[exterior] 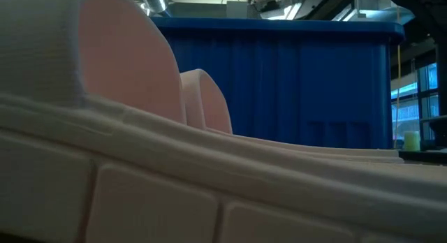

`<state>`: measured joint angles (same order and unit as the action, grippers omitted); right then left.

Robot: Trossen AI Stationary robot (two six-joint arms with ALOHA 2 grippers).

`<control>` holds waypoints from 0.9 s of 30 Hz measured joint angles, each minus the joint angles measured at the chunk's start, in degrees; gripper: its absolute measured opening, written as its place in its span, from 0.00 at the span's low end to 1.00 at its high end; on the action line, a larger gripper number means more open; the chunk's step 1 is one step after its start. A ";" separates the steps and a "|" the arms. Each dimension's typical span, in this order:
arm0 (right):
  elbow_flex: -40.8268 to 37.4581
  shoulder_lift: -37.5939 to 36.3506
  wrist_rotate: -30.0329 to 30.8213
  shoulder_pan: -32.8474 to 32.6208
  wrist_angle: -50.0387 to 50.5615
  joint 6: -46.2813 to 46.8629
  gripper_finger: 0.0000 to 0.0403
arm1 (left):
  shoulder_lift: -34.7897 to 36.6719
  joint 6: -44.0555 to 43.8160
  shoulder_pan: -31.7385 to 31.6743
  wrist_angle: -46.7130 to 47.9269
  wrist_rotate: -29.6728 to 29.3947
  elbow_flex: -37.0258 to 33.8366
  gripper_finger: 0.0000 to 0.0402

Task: Pick and place slides into bin
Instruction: Put the black slide into the blue container

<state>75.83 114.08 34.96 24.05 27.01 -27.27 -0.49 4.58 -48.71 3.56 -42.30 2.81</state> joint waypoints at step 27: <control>-0.02 -0.53 -0.70 -0.04 2.27 1.57 0.69 | 0.01 -0.04 0.00 0.00 0.00 0.00 0.44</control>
<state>75.81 113.55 34.26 24.01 29.27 -25.69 -0.48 4.54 -48.71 3.56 -42.30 2.81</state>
